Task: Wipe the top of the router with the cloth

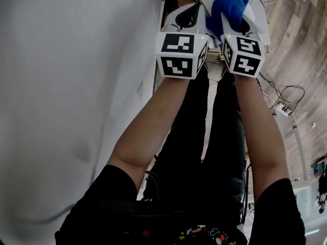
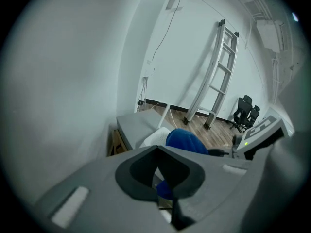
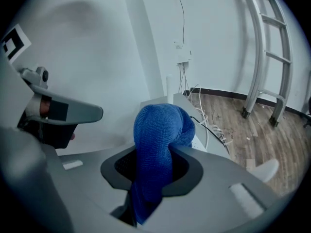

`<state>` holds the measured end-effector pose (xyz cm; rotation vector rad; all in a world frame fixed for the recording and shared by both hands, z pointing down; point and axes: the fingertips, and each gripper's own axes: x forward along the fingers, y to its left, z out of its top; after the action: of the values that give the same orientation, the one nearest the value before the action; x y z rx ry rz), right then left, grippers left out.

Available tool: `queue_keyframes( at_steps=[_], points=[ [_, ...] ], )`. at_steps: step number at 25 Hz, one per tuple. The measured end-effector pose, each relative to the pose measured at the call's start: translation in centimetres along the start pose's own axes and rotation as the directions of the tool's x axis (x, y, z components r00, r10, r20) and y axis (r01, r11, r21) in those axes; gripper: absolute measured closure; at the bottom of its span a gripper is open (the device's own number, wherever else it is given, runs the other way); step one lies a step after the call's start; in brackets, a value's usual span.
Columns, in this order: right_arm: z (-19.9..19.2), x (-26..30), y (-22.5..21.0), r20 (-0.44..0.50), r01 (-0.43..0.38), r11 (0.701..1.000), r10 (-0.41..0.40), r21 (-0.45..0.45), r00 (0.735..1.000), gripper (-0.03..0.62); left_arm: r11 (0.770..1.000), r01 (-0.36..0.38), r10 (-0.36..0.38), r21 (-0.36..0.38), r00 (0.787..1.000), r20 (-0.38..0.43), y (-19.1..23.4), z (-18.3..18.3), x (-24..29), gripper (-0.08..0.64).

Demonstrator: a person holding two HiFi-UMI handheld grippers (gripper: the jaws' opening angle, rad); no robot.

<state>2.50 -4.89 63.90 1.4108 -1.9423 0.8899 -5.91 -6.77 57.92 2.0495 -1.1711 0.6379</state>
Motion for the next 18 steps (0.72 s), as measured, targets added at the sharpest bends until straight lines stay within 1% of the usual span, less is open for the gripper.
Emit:
queue_keyframes(
  at_steps=[2,5,10,14,18],
  points=[
    [0.7,1.1,0.4,0.000,0.001,1.000,-0.001,0.007,1.000,0.469,1.000,-0.021,0.021,-0.003,1.000,-0.008,1.3,0.0,0.2,0.560],
    [2.0,2.5,1.2,-0.001,-0.017,1.000,0.017,-0.004,1.000,0.469,0.999,-0.034,0.034,-0.024,0.999,-0.007,2.2,0.6,0.2,0.560],
    [2.9,4.6,4.3,0.005,-0.060,0.998,0.060,-0.021,0.998,0.469,0.997,-0.051,0.050,-0.051,0.999,-0.003,4.3,0.1,-0.5,0.560],
    [2.0,5.4,7.1,-0.004,-0.102,0.994,0.102,-0.035,0.995,0.469,0.995,-0.075,0.075,-0.073,0.997,-0.006,6.0,-1.1,-1.4,0.560],
    [-0.4,5.1,9.0,-0.048,-0.138,0.990,0.136,-0.043,0.990,0.469,0.992,-0.091,0.090,-0.090,0.996,-0.018,6.9,-2.4,-2.2,0.560]
  ],
)
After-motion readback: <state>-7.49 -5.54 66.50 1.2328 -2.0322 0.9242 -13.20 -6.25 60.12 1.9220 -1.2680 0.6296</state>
